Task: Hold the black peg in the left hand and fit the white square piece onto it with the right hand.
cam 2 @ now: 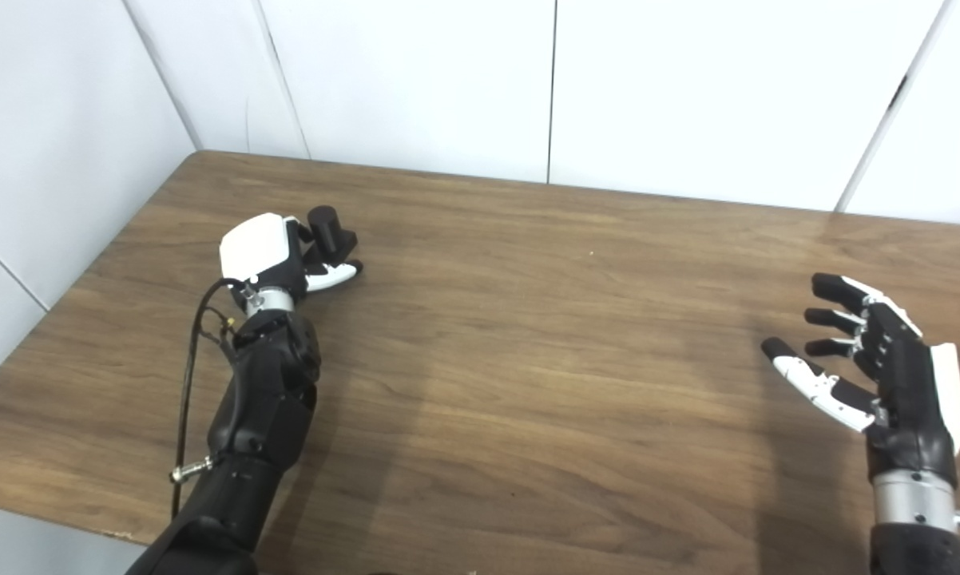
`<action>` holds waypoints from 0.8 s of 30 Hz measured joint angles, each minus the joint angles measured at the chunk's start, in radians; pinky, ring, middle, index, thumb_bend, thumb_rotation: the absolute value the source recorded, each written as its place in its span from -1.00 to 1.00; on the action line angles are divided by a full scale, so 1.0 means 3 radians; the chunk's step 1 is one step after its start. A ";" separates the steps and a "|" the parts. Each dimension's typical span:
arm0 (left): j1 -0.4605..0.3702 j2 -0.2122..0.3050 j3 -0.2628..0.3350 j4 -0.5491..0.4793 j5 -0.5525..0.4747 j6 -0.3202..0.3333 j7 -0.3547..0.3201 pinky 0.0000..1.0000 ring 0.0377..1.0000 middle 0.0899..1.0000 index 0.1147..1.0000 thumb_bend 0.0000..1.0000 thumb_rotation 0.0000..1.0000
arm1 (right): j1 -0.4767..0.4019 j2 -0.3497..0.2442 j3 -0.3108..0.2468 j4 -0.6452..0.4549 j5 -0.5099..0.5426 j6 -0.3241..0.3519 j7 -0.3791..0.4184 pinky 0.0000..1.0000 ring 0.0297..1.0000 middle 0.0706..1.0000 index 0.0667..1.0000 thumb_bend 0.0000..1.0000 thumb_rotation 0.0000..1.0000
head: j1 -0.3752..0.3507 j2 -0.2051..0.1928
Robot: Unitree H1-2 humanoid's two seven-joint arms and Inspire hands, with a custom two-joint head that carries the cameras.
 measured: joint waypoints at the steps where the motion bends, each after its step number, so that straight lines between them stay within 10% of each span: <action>1: -0.0016 0.0013 -0.0016 0.0025 0.0000 -0.0001 0.0020 0.55 0.69 0.71 0.17 0.75 -0.08 | 0.0004 0.0000 -0.0001 -0.0015 0.0000 0.0000 0.0000 0.09 0.39 0.51 0.43 -0.01 -0.87 | 0.0000 0.0000; 24: -0.0157 0.0139 -0.0366 0.0326 -0.0360 -0.0054 0.0635 0.60 0.60 0.55 -0.16 0.02 -0.82 | 0.0038 -0.0003 -0.0002 -0.0065 -0.0055 0.0000 0.0000 0.10 0.38 0.50 0.45 -0.06 -0.86 | 0.0020 0.0026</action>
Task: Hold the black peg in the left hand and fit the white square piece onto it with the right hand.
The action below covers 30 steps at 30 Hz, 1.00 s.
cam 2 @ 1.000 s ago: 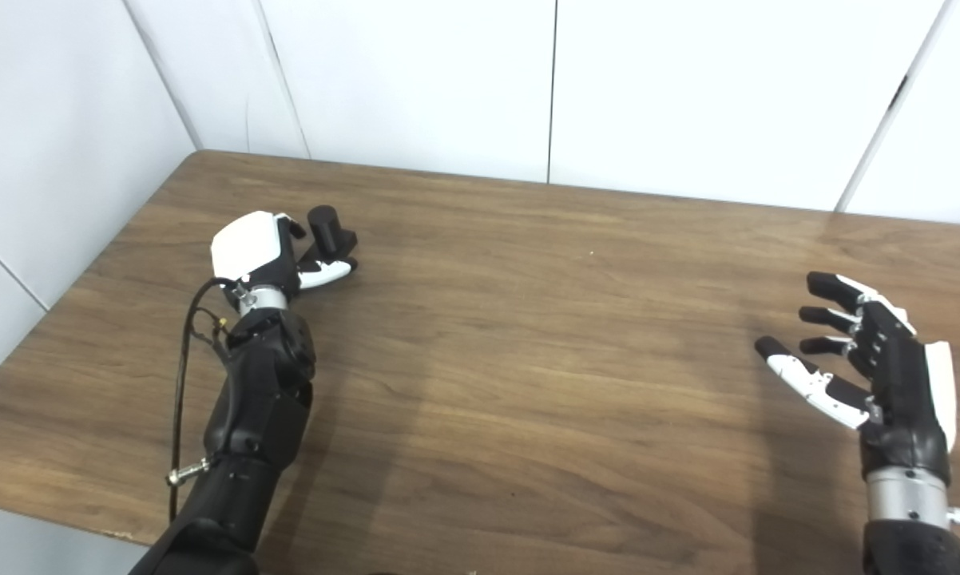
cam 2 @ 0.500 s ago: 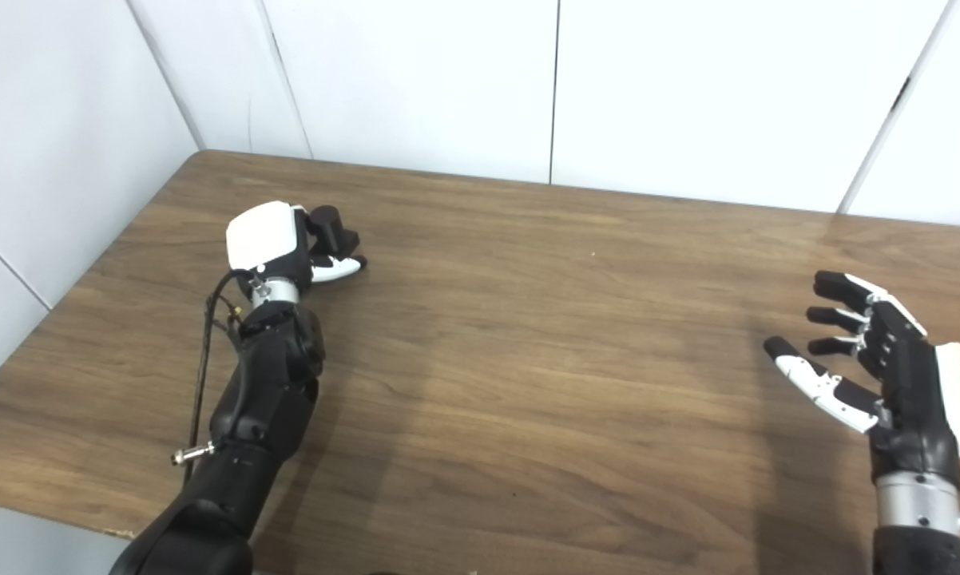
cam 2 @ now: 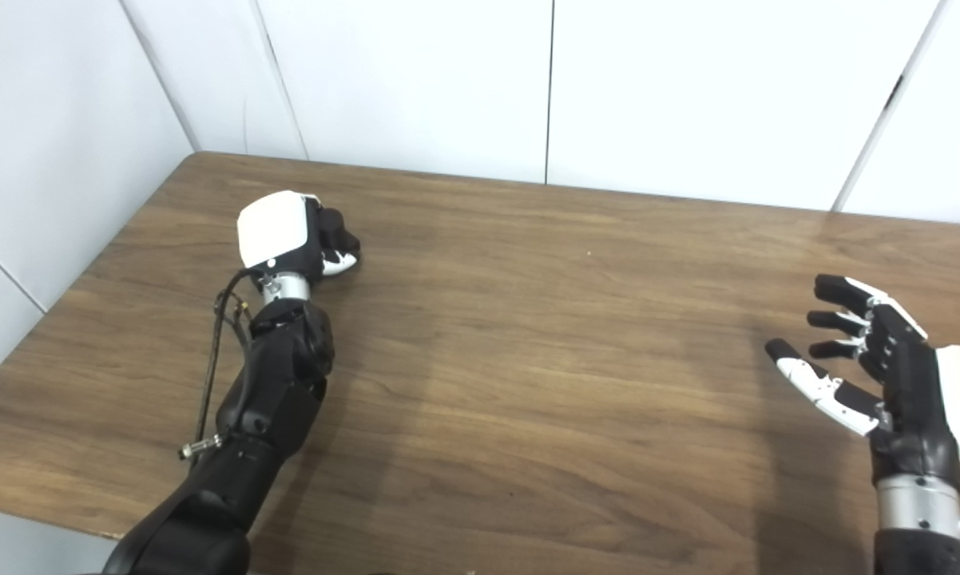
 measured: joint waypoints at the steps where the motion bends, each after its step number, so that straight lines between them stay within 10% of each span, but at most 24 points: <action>1: 0.0001 0.0002 -0.0001 -0.0003 0.0000 0.0000 0.0000 0.61 0.60 0.55 -0.16 0.02 -0.82 | 0.0000 -0.0002 -0.0001 0.0000 0.0001 0.0000 0.0000 0.11 0.38 0.50 0.45 -0.06 -0.86 | -0.0005 0.0000; 17: 0.0079 0.0074 -0.0014 -0.0194 -0.0343 -0.0002 -0.0142 0.76 0.67 0.59 -0.16 0.04 -0.85 | -0.0001 -0.0002 0.0011 0.0000 -0.0001 0.0001 0.0006 0.13 0.38 0.50 0.45 -0.09 -0.87 | -0.0025 0.0020; 30: 0.0322 0.0485 -0.0204 -0.0841 -0.1820 -0.0504 -0.1187 0.52 0.72 0.64 -0.15 0.04 -0.85 | -0.0005 -0.0003 0.0032 0.0000 -0.0023 0.0001 0.0019 0.09 0.36 0.48 0.43 -0.09 -0.87 | -0.0061 0.0036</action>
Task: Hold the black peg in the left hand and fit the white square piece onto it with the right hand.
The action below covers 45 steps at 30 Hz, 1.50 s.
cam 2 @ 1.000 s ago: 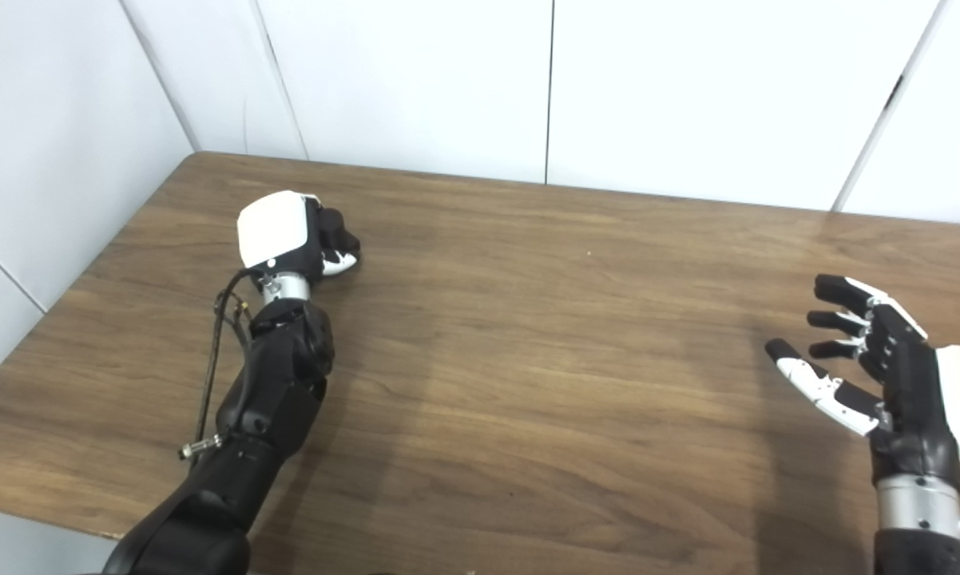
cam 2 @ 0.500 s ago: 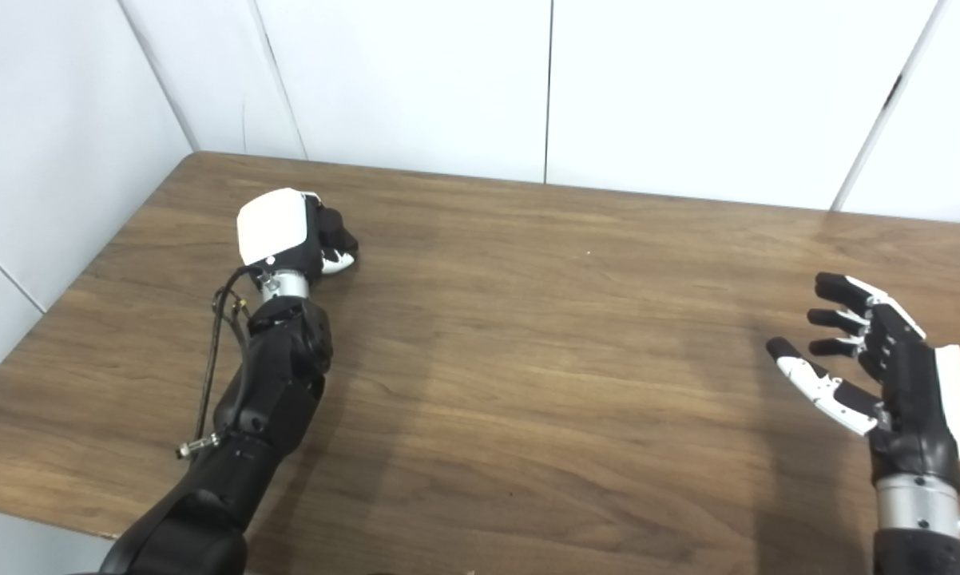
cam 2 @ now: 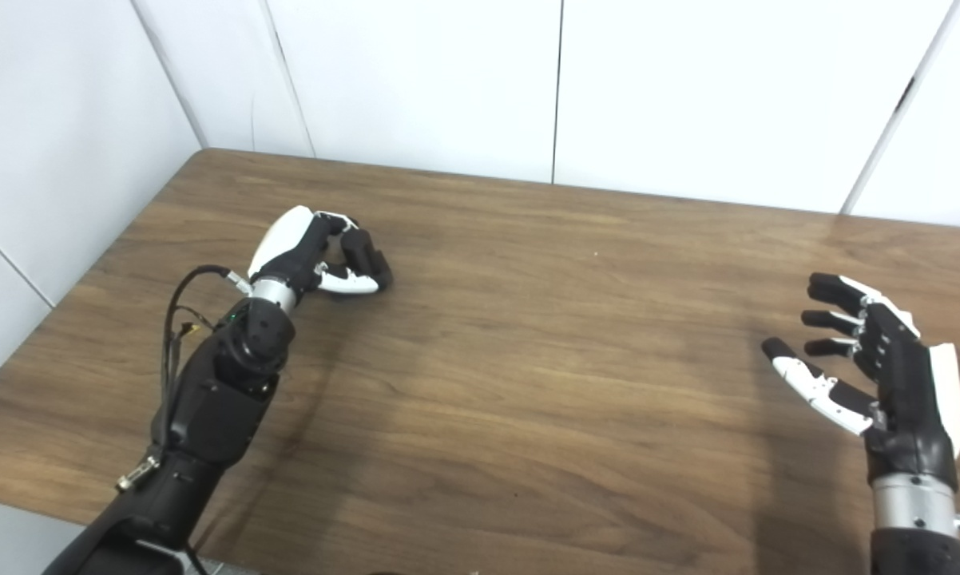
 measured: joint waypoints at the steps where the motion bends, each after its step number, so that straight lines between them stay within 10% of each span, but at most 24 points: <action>1: 0.0003 0.0016 -0.0027 -0.0004 -0.0051 -0.0047 -0.0010 0.53 0.73 0.65 -0.15 0.04 -0.85 | 0.0000 0.0001 0.0001 0.0000 -0.0002 0.0000 0.0000 0.09 0.36 0.48 0.44 -0.09 -0.87 | 0.0000 0.0000; 10: 0.0111 0.0058 -0.0318 -0.0054 -0.0324 -0.0571 -0.0142 0.99 0.89 0.76 -0.15 0.04 -0.84 | 0.0000 0.0027 0.0024 -0.0038 -0.0023 0.0007 -0.0002 0.12 0.39 0.50 0.47 -0.10 -0.97 | -0.0133 0.0041; 24: 0.0108 0.0074 -0.0707 -0.0101 -0.0536 -0.1125 -0.0431 1.00 0.99 0.81 -0.15 0.04 -0.85 | 0.0000 0.0082 0.0029 -0.0063 -0.0035 -0.0002 -0.0024 0.26 0.47 0.54 0.48 -0.09 -0.85 | -0.0465 0.0128; 45: 0.0064 -0.0173 -0.1283 -0.0048 -0.0261 -0.1669 -0.0273 1.00 0.96 0.80 -0.15 0.04 -0.85 | -0.0015 0.0043 0.0045 0.0251 -0.0223 -0.0498 -0.0111 0.18 0.42 0.50 0.45 0.05 -0.44 | -0.0915 0.0230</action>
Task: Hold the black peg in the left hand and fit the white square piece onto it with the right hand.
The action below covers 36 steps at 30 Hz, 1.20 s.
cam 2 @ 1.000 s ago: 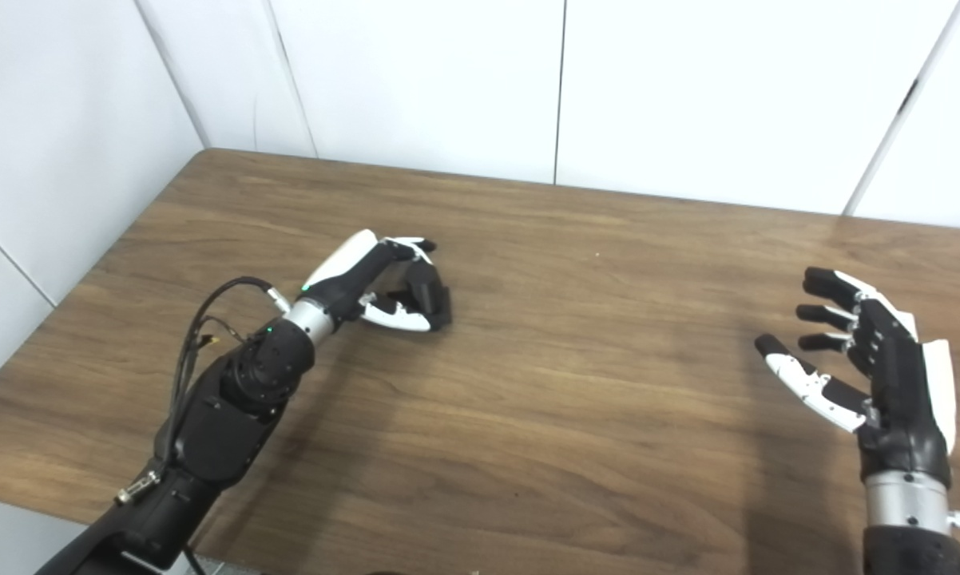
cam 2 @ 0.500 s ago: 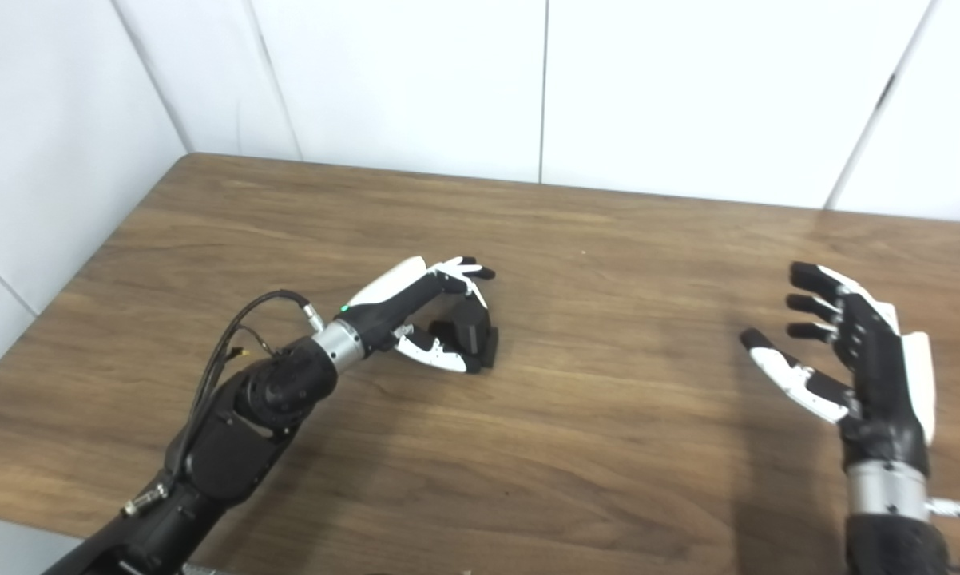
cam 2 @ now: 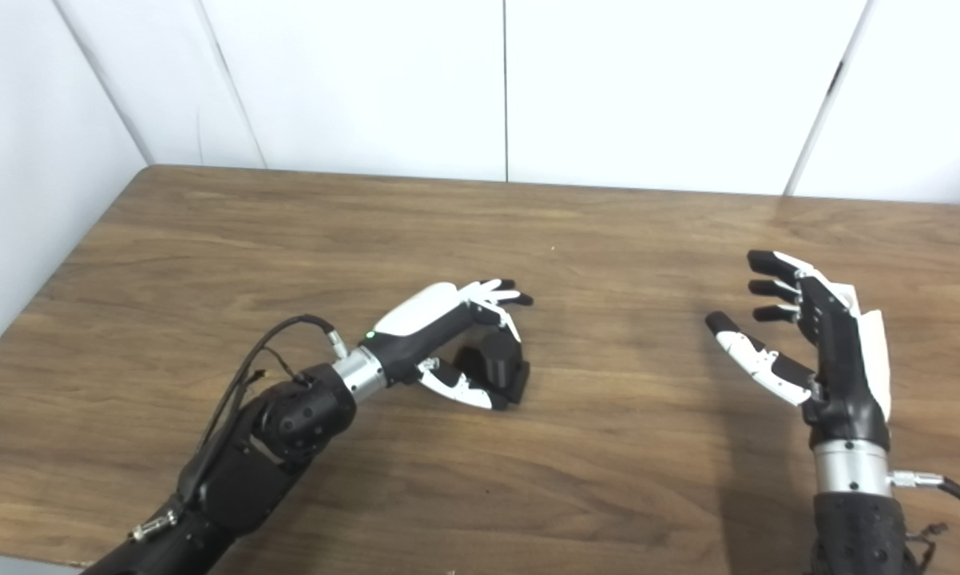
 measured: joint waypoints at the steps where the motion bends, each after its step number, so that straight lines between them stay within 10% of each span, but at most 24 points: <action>1: -0.0004 -0.0012 -0.0006 0.0018 0.0000 -0.0024 0.0014 1.00 0.96 0.80 -0.15 0.04 -0.85 | 0.0000 0.0000 0.0000 0.0000 -0.0009 0.0000 0.0000 0.18 0.41 0.50 0.45 0.05 -0.44 | -0.0015 0.0010; 12: -0.0018 -0.0059 -0.0070 0.0052 0.0021 -0.0059 0.0049 0.99 0.97 0.82 -0.15 0.04 -0.85 | -0.0002 0.0002 0.0003 -0.0001 -0.0044 -0.0002 -0.0001 0.15 0.40 0.50 0.44 0.10 -0.38 | -0.0404 0.0067; 17: -0.0037 0.0028 -0.0147 0.0030 0.0214 -0.0154 0.0162 0.95 0.94 0.79 -0.15 0.04 -0.85 | -0.0003 0.0060 0.0061 -0.0012 -0.0087 -0.0003 -0.0005 0.15 0.38 0.48 0.43 0.13 -0.42 | -0.1389 -0.0193; 24: -0.0049 0.0167 -0.0201 0.0087 0.0307 -0.0390 0.0353 0.88 0.84 0.71 -0.15 0.05 -0.87 | -0.0064 0.0042 0.0143 -0.0019 -0.0416 0.0014 -0.0048 0.21 0.40 0.51 0.46 0.16 -0.31 | -0.2152 -0.0496; 36: -0.0047 0.0169 -0.0171 0.0228 0.0286 -0.0584 0.0472 0.76 0.75 0.64 -0.16 0.05 -0.89 | -0.0577 -0.0583 0.0057 -0.0106 -0.0984 0.0330 0.0186 0.19 0.45 0.55 0.46 0.15 -0.41 | -0.2429 -0.0670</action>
